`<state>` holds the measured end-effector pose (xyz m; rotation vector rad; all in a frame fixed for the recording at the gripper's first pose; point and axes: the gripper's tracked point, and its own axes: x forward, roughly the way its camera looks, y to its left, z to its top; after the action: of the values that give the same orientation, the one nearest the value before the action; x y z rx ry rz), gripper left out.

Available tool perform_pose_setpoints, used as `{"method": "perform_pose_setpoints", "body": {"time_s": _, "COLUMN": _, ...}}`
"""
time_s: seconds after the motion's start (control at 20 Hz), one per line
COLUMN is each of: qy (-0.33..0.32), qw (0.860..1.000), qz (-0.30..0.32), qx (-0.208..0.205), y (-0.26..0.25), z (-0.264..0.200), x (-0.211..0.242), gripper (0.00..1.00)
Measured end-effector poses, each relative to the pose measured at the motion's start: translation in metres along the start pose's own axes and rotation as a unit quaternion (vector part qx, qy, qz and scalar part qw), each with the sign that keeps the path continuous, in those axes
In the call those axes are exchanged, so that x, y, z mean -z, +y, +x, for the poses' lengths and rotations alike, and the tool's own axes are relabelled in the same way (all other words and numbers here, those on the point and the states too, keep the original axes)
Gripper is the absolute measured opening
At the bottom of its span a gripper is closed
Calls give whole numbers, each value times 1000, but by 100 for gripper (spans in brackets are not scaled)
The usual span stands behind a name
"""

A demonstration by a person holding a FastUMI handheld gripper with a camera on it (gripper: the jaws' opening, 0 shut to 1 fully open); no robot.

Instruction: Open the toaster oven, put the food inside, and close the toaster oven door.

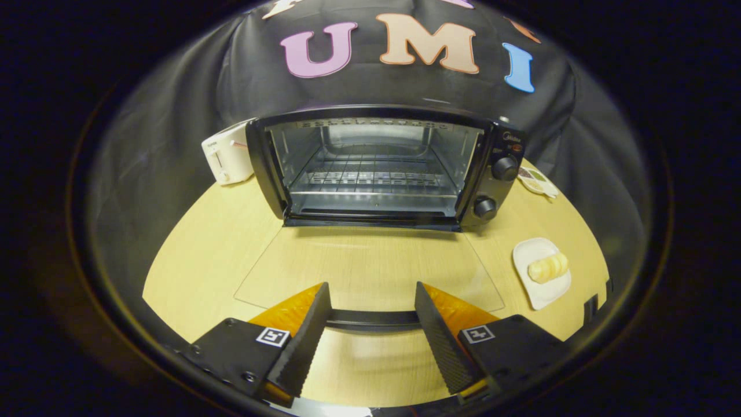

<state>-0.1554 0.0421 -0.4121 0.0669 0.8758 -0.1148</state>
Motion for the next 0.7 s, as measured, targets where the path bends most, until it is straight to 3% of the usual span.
{"method": "perform_pose_setpoints", "body": {"time_s": 0.35, "qy": 22, "qw": 1000, "qz": 11, "qx": -8, "y": 1, "z": 13, "x": 18, "gripper": 92}}
{"method": "perform_pose_setpoints", "body": {"time_s": 0.7, "qy": 3, "qw": 1000, "qz": 7, "qx": -8, "y": -2, "z": 10, "x": -2, "gripper": 91}}
